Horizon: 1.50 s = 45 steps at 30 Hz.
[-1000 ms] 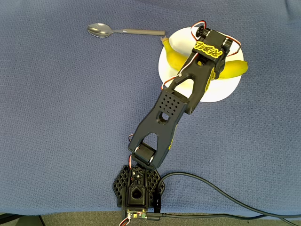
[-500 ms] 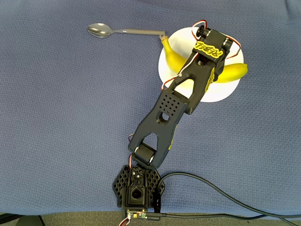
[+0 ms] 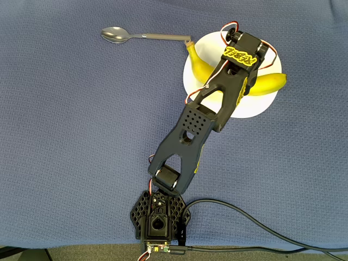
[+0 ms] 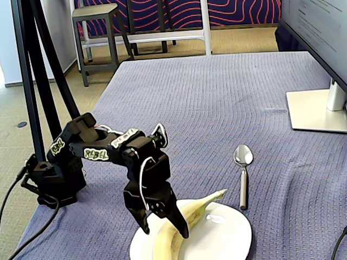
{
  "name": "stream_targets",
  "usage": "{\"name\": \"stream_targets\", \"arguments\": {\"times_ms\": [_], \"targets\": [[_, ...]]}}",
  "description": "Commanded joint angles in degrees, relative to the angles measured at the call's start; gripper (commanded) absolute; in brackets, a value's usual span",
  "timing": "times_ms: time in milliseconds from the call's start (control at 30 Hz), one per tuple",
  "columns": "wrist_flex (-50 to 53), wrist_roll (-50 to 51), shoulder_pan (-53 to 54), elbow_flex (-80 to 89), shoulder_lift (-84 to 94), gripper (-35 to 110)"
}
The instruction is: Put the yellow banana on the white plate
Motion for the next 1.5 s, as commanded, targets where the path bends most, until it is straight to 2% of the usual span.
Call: {"name": "stream_targets", "arguments": {"times_ms": [0, 267, 467, 700, 900, 1133, 1367, 1467], "targets": [[2.99, 0.70, 1.14, 0.00, 8.00, 32], [3.08, -1.14, 2.99, 8.17, 17.31, 30], [-0.09, -1.05, 1.76, 22.41, 30.32, 23], [-12.74, 1.41, -3.52, 44.12, 45.88, 6], [-23.38, 3.08, -9.58, 61.70, 57.22, 1], [-33.40, 2.72, -17.49, 80.33, 70.58, 0], [-48.52, 0.79, -24.08, 100.37, 84.81, 0], [-50.01, 1.32, -26.37, 106.61, 90.53, 0]]}}
